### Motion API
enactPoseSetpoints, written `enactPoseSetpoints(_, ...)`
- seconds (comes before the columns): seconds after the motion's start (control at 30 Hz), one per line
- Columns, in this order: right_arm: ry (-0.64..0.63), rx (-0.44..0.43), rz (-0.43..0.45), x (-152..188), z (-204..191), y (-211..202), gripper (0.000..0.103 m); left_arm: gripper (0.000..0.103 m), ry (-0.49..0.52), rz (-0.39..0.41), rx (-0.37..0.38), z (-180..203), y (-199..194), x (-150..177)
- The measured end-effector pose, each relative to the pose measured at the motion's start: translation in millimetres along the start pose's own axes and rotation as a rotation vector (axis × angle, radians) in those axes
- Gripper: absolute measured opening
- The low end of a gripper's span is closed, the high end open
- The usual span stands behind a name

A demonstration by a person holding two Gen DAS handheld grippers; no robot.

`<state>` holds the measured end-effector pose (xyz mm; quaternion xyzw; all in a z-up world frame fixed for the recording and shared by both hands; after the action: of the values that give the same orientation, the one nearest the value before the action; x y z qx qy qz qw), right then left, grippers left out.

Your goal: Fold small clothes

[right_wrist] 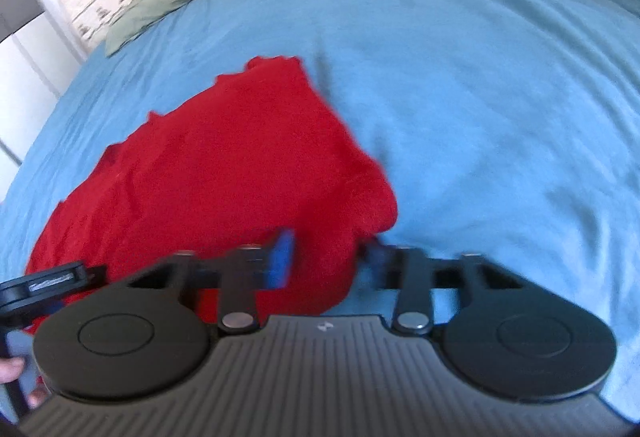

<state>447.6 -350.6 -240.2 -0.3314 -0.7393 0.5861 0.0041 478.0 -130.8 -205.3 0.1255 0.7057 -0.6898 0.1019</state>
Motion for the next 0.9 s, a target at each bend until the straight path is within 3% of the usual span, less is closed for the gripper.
enactPoseSetpoints(0.1,0.013,-0.005,0.0,-6.3,-8.9,-8.6,0.029,0.103,0.002,-0.014,0.005,-0.7,0.2,-2.5)
enactPoseSetpoints(0.27,0.021,-0.096,0.067,-35.4,-43.9,-48.0,0.027,0.103,0.002,-0.057,0.039,-8.8,-0.1,-12.4)
enactPoseSetpoints(0.33,-0.053,-0.129,0.101,-47.8,-74.0,-64.5,0.027,0.095,-0.009,-0.068,0.062,-20.6,-7.7,-15.6)
enactPoseSetpoints(0.43,-0.231,-0.203,0.131,-58.3,-134.3,-83.2,0.027,0.094,-0.028,-0.022,0.041,-55.6,-32.3,-9.3)
enactPoseSetpoints(0.5,-0.415,-0.265,0.132,-51.1,-184.2,-88.2,0.027,0.094,-0.045,0.012,0.034,-87.8,-48.8,-0.1)
enactPoseSetpoints(0.6,-0.712,-0.343,0.055,-17.3,-247.9,-75.5,0.026,0.094,-0.04,0.033,-0.012,-133.6,-63.0,19.4)
enactPoseSetpoints(0.63,-0.819,-0.366,-0.017,2.1,-269.5,-60.5,0.026,0.094,-0.037,0.033,-0.029,-147.4,-64.2,27.1)
enactPoseSetpoints(0.73,-0.982,-0.329,-0.17,52.5,-302.8,-7.7,0.025,0.094,-0.03,0.004,-0.06,-179.7,-57.4,49.0)
enactPoseSetpoints(0.8,-1.037,-0.272,-0.243,80.9,-311.9,27.5,0.025,0.094,-0.027,-0.022,-0.067,-191.5,-50.2,59.9)
enactPoseSetpoints(0.9,-0.99,-0.253,-0.266,90.7,-313.3,42.2,0.029,0.094,-0.019,-0.036,-0.05,-202.0,-46.4,73.0)
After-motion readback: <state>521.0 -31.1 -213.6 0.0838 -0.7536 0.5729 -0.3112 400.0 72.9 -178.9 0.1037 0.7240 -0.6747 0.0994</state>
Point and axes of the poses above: each gripper's, at about its wrist camera, not at the fingertips, and y roughly the way its jaws point, z to its right, x to its underside, the point moved 2 cm from there along y, roughly the way its jaws point, and after that the axes turned 14 degrees about -z, right-handed, at the moved point
